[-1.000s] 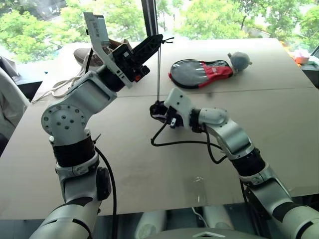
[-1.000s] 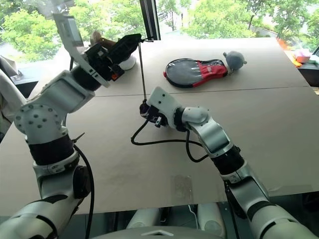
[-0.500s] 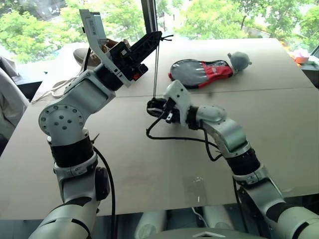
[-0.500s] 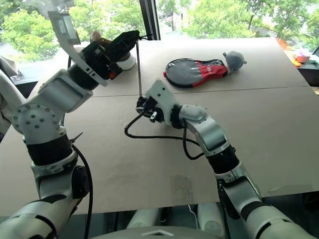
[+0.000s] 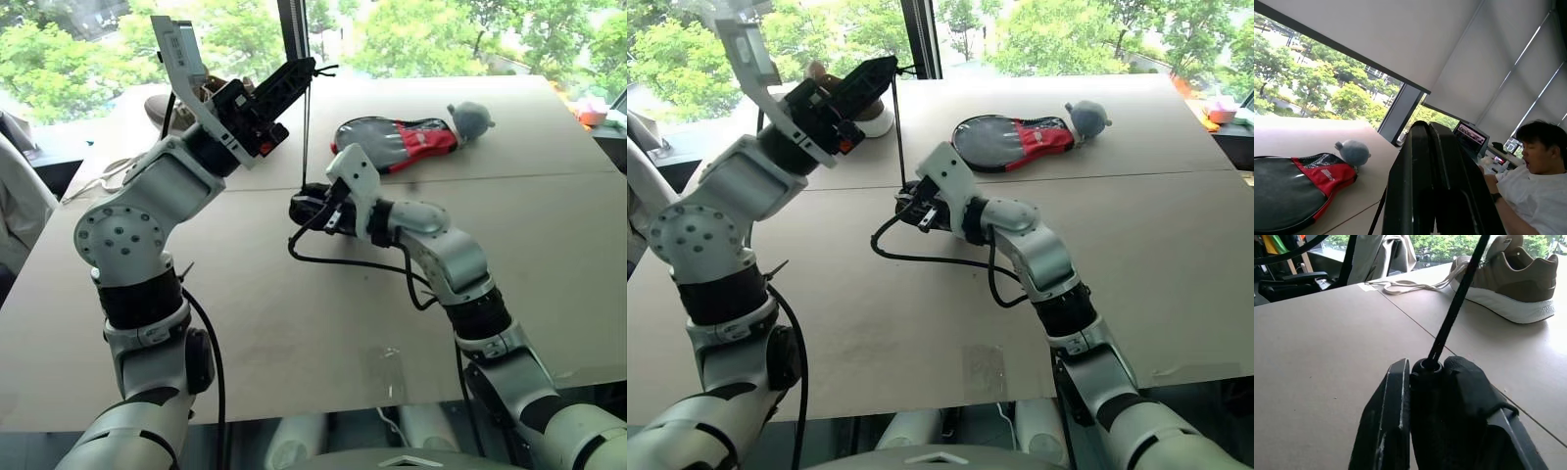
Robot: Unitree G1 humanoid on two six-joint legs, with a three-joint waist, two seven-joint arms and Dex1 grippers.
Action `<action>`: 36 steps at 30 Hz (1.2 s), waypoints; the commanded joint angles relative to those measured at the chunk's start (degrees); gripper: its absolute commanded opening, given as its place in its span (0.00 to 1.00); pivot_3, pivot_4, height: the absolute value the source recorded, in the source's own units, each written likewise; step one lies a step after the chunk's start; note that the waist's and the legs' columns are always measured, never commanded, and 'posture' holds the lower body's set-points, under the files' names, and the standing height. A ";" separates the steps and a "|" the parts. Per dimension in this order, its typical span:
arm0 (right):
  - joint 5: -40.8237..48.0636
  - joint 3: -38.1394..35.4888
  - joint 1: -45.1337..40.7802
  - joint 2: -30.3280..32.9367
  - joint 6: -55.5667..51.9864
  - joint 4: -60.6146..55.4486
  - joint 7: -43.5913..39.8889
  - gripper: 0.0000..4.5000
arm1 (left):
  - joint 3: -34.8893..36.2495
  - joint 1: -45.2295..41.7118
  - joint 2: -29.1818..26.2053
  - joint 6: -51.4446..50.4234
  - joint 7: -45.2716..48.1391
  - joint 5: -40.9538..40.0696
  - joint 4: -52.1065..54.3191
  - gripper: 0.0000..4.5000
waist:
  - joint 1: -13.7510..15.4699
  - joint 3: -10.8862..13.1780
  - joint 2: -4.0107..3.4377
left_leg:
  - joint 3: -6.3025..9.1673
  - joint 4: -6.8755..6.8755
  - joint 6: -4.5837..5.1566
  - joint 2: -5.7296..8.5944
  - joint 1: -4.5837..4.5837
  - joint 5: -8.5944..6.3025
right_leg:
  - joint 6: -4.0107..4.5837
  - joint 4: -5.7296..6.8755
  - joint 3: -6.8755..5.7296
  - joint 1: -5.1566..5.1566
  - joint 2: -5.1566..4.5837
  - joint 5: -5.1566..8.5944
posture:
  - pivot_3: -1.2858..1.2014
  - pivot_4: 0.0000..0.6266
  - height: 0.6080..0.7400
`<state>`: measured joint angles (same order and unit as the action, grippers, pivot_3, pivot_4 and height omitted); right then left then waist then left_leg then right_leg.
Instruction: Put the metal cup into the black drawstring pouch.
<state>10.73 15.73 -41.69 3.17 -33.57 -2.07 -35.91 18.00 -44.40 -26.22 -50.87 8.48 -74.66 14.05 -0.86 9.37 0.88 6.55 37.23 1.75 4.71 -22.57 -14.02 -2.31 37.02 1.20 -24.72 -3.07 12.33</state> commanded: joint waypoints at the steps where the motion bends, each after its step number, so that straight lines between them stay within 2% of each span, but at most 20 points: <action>1: 0.44 -0.04 -1.41 -0.03 0.92 -1.29 -0.17 0.03 | 1.00 -0.70 -0.68 1.09 0.31 -1.31 2.04 0.00 | 0.00 0.00 0.00 | 0.00 0.00 0.00 0.00 0.00 0.00 | 0.00 0.00 0.00 0.00 0.00 0.00 | 0.52 0.24 1.00; 11: -2.25 3.32 -1.01 1.81 1.52 -0.09 -1.02 0.03 | 1.55 -3.94 -0.37 2.18 -1.01 -3.17 1.14 0.00 | 0.01 0.00 0.00 | 0.00 0.01 0.00 0.00 0.00 0.00 | 0.00 0.01 0.00 0.00 0.00 0.00 | 0.52 0.24 1.00; 23: -10.62 7.95 -0.23 6.65 1.68 3.98 0.94 0.03 | 7.39 -20.22 -0.77 6.28 -5.68 -11.43 -7.02 0.00 | -0.05 0.00 0.02 | 0.02 0.09 0.00 0.01 -0.03 0.00 | 0.00 0.05 -0.05 0.00 0.00 0.00 | 0.52 0.24 1.00; 29: -9.78 7.86 0.30 6.59 -0.88 3.43 -0.74 0.03 | 6.81 -19.59 -1.84 5.08 -5.75 -11.43 -7.09 0.00 | -0.08 0.01 0.02 | 0.00 0.07 0.00 0.00 -0.04 0.00 | 0.00 0.03 -0.01 -0.03 -0.01 0.00 | 0.52 0.24 1.00; 30: -9.21 7.22 0.34 6.14 -1.08 3.19 -0.65 0.26 | 6.41 -18.93 -1.96 4.67 -5.53 -11.21 -6.70 0.00 | -0.08 -0.01 0.04 | 0.00 0.07 0.00 0.01 -0.07 0.00 | 0.00 0.03 0.00 -0.05 0.00 0.00 | 0.52 0.24 1.00; 33: -7.55 4.51 0.06 4.61 -0.13 2.65 0.05 0.56 | 5.23 -16.36 -2.45 3.42 -4.70 -10.25 -5.41 0.00 | -0.11 0.01 0.01 | 0.01 0.07 0.00 0.00 -0.07 0.00 | 0.00 0.03 0.01 -0.05 0.00 0.00 | 0.52 0.24 1.00; 36: -4.03 2.89 0.16 4.82 -0.93 -0.07 -3.13 0.56 | 4.88 -13.47 -3.56 2.49 -3.55 -9.41 -4.85 0.00 | -0.16 0.00 0.02 | -0.04 0.10 0.00 0.00 -0.06 0.01 | 0.00 0.07 0.06 -0.06 0.01 0.00 | 0.52 0.24 1.00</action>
<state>3.94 19.67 -41.57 7.93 -33.48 0.41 -36.63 21.83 -58.31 -28.15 -49.10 3.27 -83.92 6.65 -1.02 9.37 0.90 6.50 37.33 1.75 4.71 -22.63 -14.01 -2.31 37.11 1.26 -24.78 -3.06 12.33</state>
